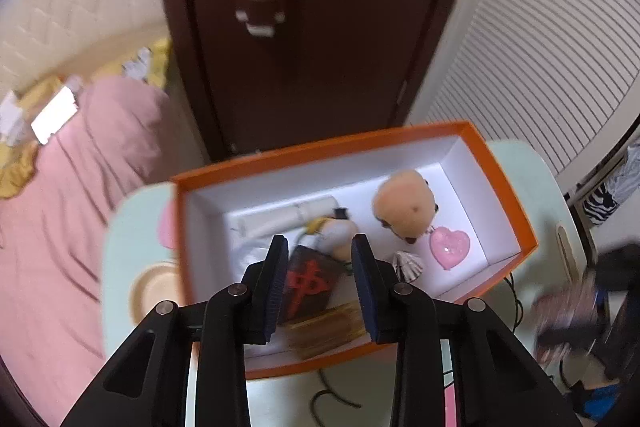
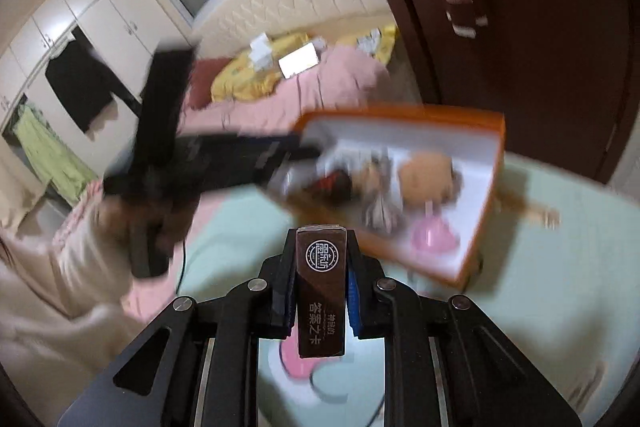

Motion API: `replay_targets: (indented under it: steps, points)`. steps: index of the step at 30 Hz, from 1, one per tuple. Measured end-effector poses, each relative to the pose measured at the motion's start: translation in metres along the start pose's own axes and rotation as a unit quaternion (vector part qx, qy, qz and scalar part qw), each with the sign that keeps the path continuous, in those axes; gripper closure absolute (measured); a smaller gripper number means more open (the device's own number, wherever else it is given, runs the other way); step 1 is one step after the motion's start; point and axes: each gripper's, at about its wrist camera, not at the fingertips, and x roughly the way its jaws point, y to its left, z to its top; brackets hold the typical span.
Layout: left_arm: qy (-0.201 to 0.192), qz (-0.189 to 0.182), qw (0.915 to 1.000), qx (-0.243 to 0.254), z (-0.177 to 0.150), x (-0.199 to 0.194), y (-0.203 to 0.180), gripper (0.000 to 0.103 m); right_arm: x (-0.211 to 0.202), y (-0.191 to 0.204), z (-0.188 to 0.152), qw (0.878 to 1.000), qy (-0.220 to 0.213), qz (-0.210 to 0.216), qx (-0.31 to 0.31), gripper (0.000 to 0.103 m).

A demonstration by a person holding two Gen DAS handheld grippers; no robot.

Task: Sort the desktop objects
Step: 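Lift the card box onto the table with right tool while left grasps figurine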

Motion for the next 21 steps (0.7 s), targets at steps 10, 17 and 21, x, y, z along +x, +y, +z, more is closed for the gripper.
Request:
replay_targets:
  steps: [10, 17, 21]
  points:
    - [0.036, 0.031, 0.9987, 0.019, 0.014, 0.036, -0.026, 0.068, 0.029, 0.0, -0.065, 0.996, 0.014, -0.084, 0.009, 0.082]
    - [0.054, 0.049, 0.9965, 0.041, 0.018, 0.055, -0.04, 0.062, 0.032, 0.009, -0.074, 0.993, -0.017, -0.119, -0.006, 0.076]
    - [0.046, 0.041, 0.9973, 0.04, 0.019, 0.057, -0.037, 0.062, 0.028, 0.008, -0.078, 0.991, -0.027, -0.133, 0.002, 0.075]
